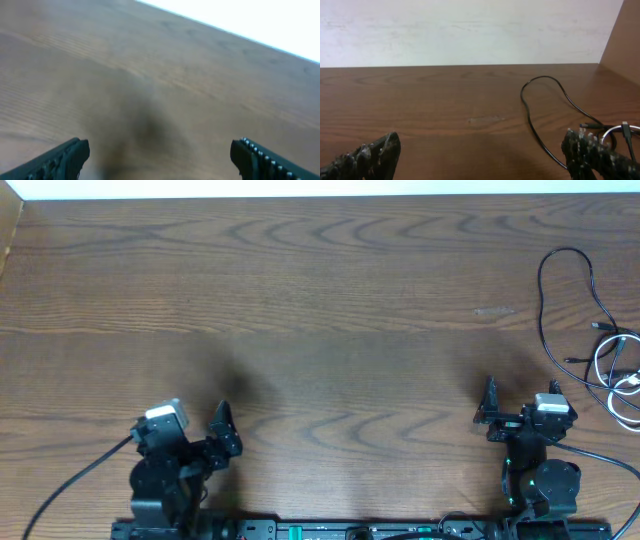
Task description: Untangle cables
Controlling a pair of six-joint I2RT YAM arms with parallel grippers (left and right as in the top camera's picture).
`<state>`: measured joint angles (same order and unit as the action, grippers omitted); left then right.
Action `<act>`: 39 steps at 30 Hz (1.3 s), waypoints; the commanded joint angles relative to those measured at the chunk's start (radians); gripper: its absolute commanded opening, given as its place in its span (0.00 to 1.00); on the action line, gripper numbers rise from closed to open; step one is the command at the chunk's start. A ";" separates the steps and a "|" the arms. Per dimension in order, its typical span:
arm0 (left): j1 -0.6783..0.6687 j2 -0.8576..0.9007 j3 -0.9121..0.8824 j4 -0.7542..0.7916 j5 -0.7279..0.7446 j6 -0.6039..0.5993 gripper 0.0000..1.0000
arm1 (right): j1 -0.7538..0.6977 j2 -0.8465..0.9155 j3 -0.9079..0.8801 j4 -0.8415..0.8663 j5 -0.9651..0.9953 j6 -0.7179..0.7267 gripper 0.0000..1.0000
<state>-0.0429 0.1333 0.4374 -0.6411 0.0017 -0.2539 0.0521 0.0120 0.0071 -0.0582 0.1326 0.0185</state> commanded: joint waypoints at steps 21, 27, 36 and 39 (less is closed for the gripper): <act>0.000 -0.132 -0.429 0.851 0.024 0.218 0.96 | 0.008 -0.007 -0.002 -0.002 0.018 0.014 0.99; 0.000 -0.132 -0.434 0.840 0.024 0.332 0.96 | 0.008 -0.007 -0.002 -0.002 0.018 0.014 0.99; 0.000 -0.132 -0.434 0.655 0.024 0.360 0.96 | 0.008 -0.007 -0.002 -0.002 0.018 0.014 0.99; 0.000 -0.132 -0.434 0.616 0.051 0.399 0.96 | 0.008 -0.007 -0.002 -0.002 0.018 0.014 0.99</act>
<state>-0.0429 0.0101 0.0067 0.0040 0.0250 0.0906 0.0521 0.0116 0.0071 -0.0578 0.1326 0.0189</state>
